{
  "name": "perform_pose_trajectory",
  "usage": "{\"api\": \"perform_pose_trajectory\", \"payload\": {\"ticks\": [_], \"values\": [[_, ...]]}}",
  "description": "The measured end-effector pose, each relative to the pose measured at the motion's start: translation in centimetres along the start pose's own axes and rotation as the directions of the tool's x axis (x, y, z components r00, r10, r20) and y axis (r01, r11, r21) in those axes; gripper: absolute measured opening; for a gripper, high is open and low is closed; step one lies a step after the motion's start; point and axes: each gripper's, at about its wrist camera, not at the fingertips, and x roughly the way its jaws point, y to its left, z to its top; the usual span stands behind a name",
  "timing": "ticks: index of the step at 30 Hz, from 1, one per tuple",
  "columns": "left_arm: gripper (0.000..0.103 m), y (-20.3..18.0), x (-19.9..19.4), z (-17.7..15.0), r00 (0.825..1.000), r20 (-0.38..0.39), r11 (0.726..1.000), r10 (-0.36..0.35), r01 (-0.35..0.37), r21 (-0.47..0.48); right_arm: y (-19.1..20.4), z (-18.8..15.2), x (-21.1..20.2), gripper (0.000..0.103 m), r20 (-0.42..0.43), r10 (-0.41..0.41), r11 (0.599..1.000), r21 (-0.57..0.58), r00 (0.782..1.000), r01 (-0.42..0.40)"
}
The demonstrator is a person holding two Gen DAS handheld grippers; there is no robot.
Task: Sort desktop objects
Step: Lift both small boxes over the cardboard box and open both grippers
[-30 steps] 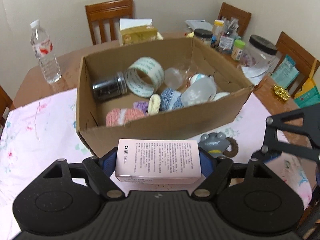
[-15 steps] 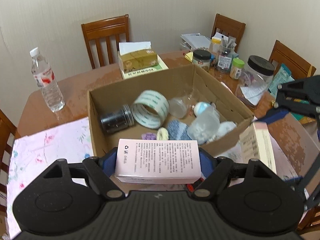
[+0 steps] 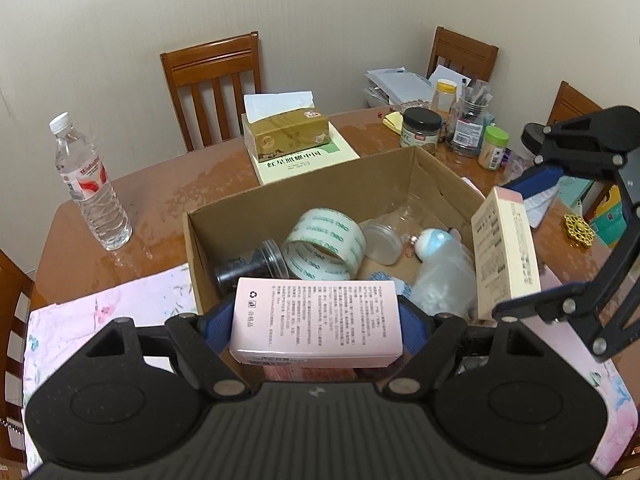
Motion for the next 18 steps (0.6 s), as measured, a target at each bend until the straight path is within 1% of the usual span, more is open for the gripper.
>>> {"api": "perform_pose_trajectory", "payload": {"ticks": [5,7,8,9,10,11,14,18], "values": [[0.081,1.0,1.7,0.9,1.000,-0.013,1.000,-0.002,0.002,-0.009,-1.9,0.9,1.4,0.084,-0.015,-0.001,1.000,0.020,1.000,0.001],[0.085,1.4,2.5,1.3,1.000,-0.025,1.000,-0.011,0.011,-0.015,-2.7,1.2,2.3,0.084,-0.024,-0.003,0.999,0.033,1.000,0.004],[0.089,1.6,2.8,1.4,1.000,-0.029,1.000,-0.011,0.011,-0.022,-3.1,1.3,2.7,0.085,-0.026,-0.002,0.999,0.043,1.000,0.003],[0.091,1.8,3.0,1.5,1.000,-0.028,1.000,-0.007,0.006,-0.029,-3.5,1.5,3.1,0.085,-0.026,0.002,0.999,0.054,1.000,0.000],[0.091,2.0,3.1,1.6,1.000,-0.029,0.999,-0.003,0.002,-0.034,-3.8,1.5,3.4,0.087,-0.026,0.002,0.998,0.065,1.000,0.000],[0.091,2.2,3.3,1.7,0.999,-0.035,0.999,-0.007,0.006,-0.033,-4.2,1.6,3.8,0.091,-0.031,-0.004,0.997,0.078,1.000,0.006],[0.091,2.5,3.3,1.8,0.998,-0.059,0.999,-0.035,0.032,-0.038,-4.9,1.8,4.6,0.092,-0.052,-0.023,0.993,0.116,0.998,0.028],[0.091,2.1,2.5,1.7,0.994,-0.082,0.998,-0.066,0.064,-0.021,-5.2,1.4,4.6,0.092,-0.076,-0.009,0.985,0.170,0.997,0.022]]}}
